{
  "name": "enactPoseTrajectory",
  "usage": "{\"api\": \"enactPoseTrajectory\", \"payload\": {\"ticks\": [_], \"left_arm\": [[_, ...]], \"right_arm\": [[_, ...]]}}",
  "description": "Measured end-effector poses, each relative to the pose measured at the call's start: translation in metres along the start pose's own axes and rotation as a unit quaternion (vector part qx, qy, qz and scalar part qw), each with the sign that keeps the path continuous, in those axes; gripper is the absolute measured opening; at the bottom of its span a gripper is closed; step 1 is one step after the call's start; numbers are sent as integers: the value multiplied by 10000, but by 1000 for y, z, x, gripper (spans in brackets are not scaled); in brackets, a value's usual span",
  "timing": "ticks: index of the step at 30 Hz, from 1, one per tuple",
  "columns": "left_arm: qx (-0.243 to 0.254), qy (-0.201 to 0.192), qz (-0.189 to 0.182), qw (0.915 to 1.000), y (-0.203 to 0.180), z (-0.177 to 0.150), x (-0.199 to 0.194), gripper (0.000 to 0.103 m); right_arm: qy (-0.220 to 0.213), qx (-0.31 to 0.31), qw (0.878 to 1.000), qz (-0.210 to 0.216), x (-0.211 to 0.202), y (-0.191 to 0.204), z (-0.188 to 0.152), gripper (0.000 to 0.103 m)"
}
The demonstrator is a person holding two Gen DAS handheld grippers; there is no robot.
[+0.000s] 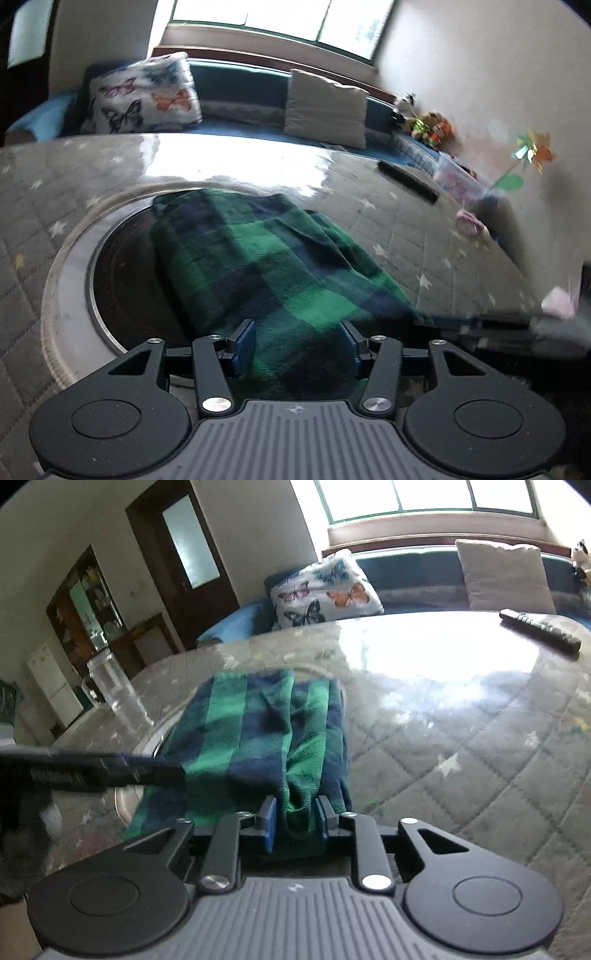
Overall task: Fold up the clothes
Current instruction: 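Press the folded shirt flat with both tools and release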
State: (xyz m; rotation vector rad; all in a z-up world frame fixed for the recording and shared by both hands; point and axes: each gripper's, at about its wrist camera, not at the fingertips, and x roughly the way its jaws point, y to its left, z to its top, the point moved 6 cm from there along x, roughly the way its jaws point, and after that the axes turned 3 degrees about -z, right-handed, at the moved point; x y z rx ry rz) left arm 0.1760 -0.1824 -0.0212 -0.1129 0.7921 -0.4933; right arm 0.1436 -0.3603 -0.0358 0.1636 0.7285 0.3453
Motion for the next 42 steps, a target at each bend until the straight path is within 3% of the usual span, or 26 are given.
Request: {"api": "enactPoseTrajectory", "payload": {"ticks": [6, 9, 14, 21, 23, 28, 34, 39, 42], "left_arm": [[433, 2, -87, 9990, -20, -7, 14, 51], [558, -34, -206, 9982, -27, -8, 18, 51], [646, -1, -446, 9969, -37, -11, 27, 51], [533, 34, -768, 9956, -31, -9, 26, 51], [425, -59, -840, 9955, -21, 0, 17, 51], [199, -402, -464, 9979, 19, 33, 9, 46], [-233, -349, -186, 9989, 65, 60, 39, 35], [-373, -166, 135, 9991, 88, 62, 64, 23], [-441, -156, 193, 9987, 92, 63, 68, 22]], "right_arm": [[-389, -546, 9975, 204, -6, 20, 34, 22], [-293, -771, 9952, 532, 10, 33, 48, 22], [41, -1212, 9899, 735, 54, 52, 61, 22], [449, -1496, 9872, 309, 112, 42, 66, 20], [505, -1391, 9883, 382, 117, 37, 67, 18], [464, -1537, 9868, 213, 119, 34, 66, 19], [451, -1534, 9870, 185, 120, 30, 66, 19], [427, -1633, 9855, 170, 119, 31, 67, 19], [359, -1664, 9852, 200, 115, 33, 71, 19]]}}
